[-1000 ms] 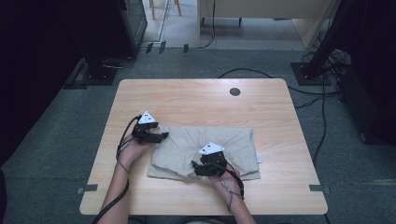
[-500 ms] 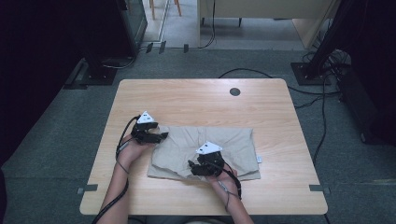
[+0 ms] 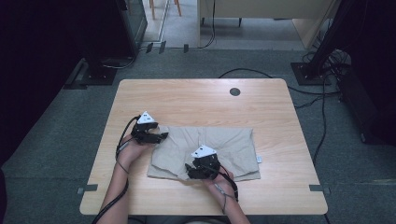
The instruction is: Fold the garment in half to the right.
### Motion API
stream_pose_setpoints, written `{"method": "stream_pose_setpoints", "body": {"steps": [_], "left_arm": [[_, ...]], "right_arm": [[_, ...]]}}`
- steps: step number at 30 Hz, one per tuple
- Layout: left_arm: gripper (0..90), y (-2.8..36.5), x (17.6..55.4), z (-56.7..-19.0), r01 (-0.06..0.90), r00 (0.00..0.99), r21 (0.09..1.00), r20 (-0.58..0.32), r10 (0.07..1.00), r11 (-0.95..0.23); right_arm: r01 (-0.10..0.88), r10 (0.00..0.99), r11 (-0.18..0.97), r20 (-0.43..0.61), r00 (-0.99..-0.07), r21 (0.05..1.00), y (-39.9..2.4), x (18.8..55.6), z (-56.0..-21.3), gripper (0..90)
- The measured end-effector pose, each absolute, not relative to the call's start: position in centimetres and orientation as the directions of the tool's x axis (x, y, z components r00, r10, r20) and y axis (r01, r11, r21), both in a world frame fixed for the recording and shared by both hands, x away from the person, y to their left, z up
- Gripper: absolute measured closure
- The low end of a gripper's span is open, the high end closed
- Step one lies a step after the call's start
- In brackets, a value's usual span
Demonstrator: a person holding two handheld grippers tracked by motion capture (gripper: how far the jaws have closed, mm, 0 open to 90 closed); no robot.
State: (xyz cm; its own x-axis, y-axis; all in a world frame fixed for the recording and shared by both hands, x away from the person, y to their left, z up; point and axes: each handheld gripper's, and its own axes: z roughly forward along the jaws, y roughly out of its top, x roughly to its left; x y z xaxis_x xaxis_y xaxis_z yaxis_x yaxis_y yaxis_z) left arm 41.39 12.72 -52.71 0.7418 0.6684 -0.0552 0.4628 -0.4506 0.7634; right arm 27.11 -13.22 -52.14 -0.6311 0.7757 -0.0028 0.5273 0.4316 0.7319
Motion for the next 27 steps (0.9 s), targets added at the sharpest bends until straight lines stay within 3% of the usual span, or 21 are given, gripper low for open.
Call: {"method": "stream_pose_setpoints", "body": {"steps": [6, 20, 27], "left_arm": [[28.1, 12.7, 41.4, -52.7, 0.463, 0.743, 0.764, -0.056, 0.667, -0.450], [28.1, 12.8, 41.4, -52.7, 0.459, 0.749, 0.763, -0.057, 0.660, -0.455], [28.1, 12.9, 41.5, -52.7, 0.457, 0.751, 0.764, -0.058, 0.657, -0.456]], "right_arm": [[0.535, 0.775, 0.395, 0.043, -0.631, 0.746, -12.9, 27.2, -51.7, 26.9], [0.511, 0.754, 0.413, 0.032, -0.657, 0.753, -10.7, 27.5, -50.9, 27.0], [0.526, 0.767, 0.388, 0.052, -0.640, 0.757, -10.3, 27.4, -51.1, 32.2]]}}
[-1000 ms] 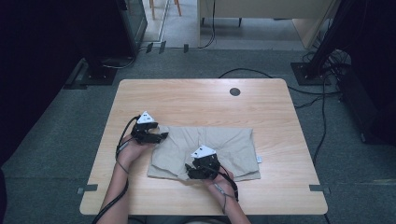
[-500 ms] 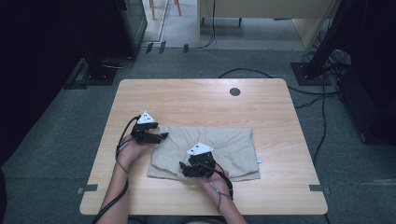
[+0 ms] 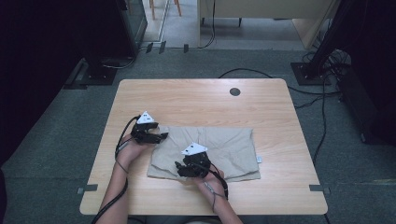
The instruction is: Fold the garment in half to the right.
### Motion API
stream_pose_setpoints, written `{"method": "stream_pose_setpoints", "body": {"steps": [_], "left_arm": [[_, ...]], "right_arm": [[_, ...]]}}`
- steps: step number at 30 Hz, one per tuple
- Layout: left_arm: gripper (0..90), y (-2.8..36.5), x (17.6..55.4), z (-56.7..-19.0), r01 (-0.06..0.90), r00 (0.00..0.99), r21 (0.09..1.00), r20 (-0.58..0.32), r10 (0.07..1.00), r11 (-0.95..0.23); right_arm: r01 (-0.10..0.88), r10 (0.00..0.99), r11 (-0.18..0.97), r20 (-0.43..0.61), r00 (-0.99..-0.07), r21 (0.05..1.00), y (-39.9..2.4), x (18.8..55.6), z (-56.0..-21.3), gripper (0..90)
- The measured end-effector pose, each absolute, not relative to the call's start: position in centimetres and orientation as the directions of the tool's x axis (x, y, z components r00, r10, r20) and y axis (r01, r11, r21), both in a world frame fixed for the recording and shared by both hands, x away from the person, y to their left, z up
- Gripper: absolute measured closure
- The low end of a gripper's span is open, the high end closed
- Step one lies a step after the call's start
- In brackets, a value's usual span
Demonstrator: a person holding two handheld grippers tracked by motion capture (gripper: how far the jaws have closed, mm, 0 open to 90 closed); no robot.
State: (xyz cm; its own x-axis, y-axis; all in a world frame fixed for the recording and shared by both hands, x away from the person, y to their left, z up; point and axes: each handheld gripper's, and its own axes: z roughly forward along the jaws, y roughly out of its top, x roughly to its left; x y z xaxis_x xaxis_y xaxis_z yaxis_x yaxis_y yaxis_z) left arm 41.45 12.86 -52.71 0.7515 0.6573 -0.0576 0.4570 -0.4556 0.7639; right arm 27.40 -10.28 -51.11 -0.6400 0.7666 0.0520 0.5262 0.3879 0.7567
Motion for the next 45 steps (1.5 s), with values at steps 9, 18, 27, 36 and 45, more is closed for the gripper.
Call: {"method": "stream_pose_setpoints", "body": {"steps": [9, 18, 27, 36, 45], "left_arm": [[28.1, 13.1, 41.4, -52.7, 0.452, 0.760, 0.763, -0.059, 0.647, -0.462], [28.2, 13.2, 41.4, -52.6, 0.460, 0.763, 0.758, -0.070, 0.643, -0.463], [28.1, 13.2, 41.4, -52.6, 0.461, 0.761, 0.760, -0.073, 0.645, -0.458], [28.7, 13.3, 41.4, -52.7, 0.458, 0.763, 0.762, -0.073, 0.642, -0.457], [28.8, 13.4, 41.4, -52.7, 0.457, 0.763, 0.766, -0.077, 0.641, -0.452]], "right_arm": [[0.488, 0.743, 0.411, 0.027, -0.668, 0.770, -8.7, 26.7, -51.2, 39.5], [0.475, 0.723, 0.440, 0.013, -0.690, 0.762, -7.3, 26.2, -51.2, 45.6], [0.458, 0.702, 0.442, 0.021, -0.712, 0.772, -6.1, 25.7, -50.8, 45.7], [0.455, 0.695, 0.470, 0.000, -0.719, 0.756, -4.7, 25.4, -51.5, 45.7], [0.438, 0.655, 0.528, -0.020, -0.756, 0.728, -2.8, 25.0, -51.6, 45.7]]}}
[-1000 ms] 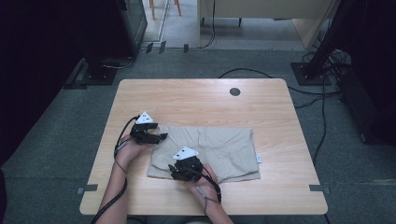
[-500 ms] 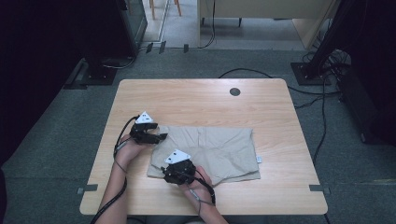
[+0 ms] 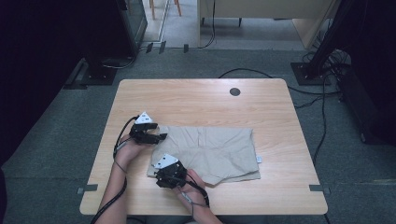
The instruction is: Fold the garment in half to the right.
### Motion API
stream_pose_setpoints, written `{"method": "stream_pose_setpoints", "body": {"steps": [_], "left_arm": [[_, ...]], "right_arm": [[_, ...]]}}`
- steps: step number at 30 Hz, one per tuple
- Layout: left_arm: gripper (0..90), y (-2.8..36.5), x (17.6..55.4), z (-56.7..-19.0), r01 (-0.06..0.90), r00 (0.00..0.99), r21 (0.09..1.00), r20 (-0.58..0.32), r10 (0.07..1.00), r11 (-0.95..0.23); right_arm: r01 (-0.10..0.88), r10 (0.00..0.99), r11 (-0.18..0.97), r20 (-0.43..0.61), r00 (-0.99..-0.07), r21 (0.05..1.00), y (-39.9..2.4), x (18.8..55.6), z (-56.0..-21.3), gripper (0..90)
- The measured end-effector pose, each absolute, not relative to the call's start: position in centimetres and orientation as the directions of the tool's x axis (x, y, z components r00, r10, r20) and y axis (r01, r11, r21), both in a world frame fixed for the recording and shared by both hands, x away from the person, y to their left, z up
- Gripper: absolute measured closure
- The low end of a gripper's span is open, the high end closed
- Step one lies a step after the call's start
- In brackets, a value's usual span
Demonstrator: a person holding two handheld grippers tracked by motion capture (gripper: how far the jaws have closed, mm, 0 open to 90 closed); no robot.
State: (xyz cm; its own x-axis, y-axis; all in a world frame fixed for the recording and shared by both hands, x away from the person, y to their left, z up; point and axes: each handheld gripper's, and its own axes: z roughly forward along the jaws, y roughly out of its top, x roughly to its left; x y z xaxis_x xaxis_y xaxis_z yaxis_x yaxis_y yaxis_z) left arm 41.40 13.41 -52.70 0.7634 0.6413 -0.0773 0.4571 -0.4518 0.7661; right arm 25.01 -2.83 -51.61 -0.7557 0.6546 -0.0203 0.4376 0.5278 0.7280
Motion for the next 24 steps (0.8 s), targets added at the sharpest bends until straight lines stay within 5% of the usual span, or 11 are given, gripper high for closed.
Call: {"method": "stream_pose_setpoints", "body": {"steps": [9, 16, 22, 24], "left_arm": [[29.0, 13.4, 41.4, -52.7, 0.458, 0.762, 0.765, -0.075, 0.643, -0.453], [34.3, 12.9, 41.4, -52.7, 0.451, 0.761, 0.767, -0.064, 0.646, -0.455], [54.9, 12.5, 41.3, -52.6, 0.463, 0.741, 0.774, -0.071, 0.668, -0.432], [68.2, 12.4, 41.2, -52.6, 0.475, 0.742, 0.769, -0.088, 0.665, -0.428]], "right_arm": [[0.465, 0.650, 0.537, 0.006, -0.760, 0.704, -3.1, 25.8, -52.0, 54.4], [0.474, 0.666, 0.546, -0.014, -0.746, 0.691, -4.0, 26.4, -51.8, 82.4], [0.448, 0.669, 0.562, -0.064, -0.741, 0.695, -4.7, 26.3, -51.8, 87.2], [0.407, 0.652, 0.584, -0.107, -0.750, 0.702, -4.8, 26.0, -51.9, 87.3]]}}
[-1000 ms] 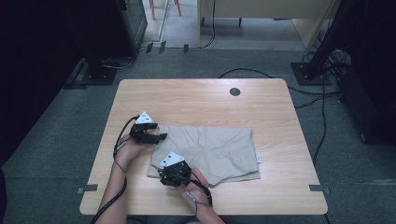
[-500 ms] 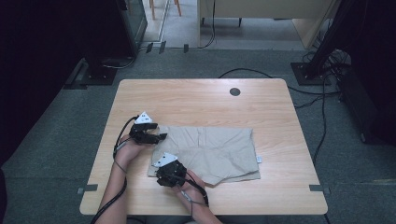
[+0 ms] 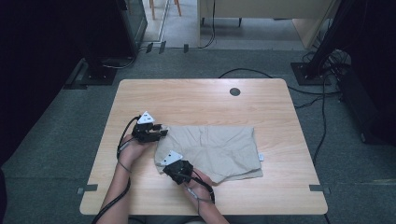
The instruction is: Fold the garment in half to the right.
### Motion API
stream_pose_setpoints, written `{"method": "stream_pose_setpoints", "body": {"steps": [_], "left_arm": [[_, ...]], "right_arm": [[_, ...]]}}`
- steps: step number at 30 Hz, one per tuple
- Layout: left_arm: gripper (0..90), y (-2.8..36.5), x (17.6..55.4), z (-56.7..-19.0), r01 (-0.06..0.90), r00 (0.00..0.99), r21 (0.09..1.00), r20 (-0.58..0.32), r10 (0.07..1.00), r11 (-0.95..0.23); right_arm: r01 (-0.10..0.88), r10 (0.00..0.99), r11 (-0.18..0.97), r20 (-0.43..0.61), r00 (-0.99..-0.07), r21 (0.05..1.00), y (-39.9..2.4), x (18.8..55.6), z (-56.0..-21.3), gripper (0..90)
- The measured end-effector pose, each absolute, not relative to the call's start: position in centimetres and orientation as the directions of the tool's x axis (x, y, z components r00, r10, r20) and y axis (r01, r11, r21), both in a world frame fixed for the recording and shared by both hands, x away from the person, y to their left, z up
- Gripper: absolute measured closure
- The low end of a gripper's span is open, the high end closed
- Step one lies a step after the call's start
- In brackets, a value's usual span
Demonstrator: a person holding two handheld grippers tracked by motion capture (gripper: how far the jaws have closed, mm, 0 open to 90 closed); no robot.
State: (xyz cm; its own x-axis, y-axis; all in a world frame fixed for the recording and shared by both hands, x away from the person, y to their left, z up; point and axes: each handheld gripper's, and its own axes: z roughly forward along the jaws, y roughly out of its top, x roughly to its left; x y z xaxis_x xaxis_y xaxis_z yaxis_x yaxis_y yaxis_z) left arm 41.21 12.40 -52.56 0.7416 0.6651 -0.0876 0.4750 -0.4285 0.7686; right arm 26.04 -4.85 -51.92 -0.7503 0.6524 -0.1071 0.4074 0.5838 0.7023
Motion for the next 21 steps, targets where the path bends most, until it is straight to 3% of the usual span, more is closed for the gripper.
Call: {"method": "stream_pose_setpoints", "body": {"steps": [2, 5, 11, 21], "left_arm": [[78.5, 12.3, 41.2, -52.4, 0.494, 0.739, 0.756, -0.104, 0.666, -0.430], [84.6, 12.0, 41.0, -52.0, 0.487, 0.736, 0.764, -0.100, 0.669, -0.423], [85.3, 11.8, 40.3, -50.2, 0.426, 0.750, 0.828, -0.097, 0.655, -0.365], [85.2, 12.1, 39.4, -45.9, 0.349, 0.778, 0.889, -0.099, 0.621, -0.296]], "right_arm": [[0.381, 0.650, 0.581, -0.128, -0.749, 0.719, -5.0, 25.7, -51.7, 87.4], [0.380, 0.661, 0.551, -0.111, -0.742, 0.743, -5.6, 25.5, -51.1, 87.6], [0.381, 0.676, 0.458, -0.037, -0.736, 0.804, -7.6, 25.4, -49.7, 87.9], [0.297, 0.701, 0.356, -0.043, -0.712, 0.886, -10.2, 23.9, -45.8, 87.8]]}}
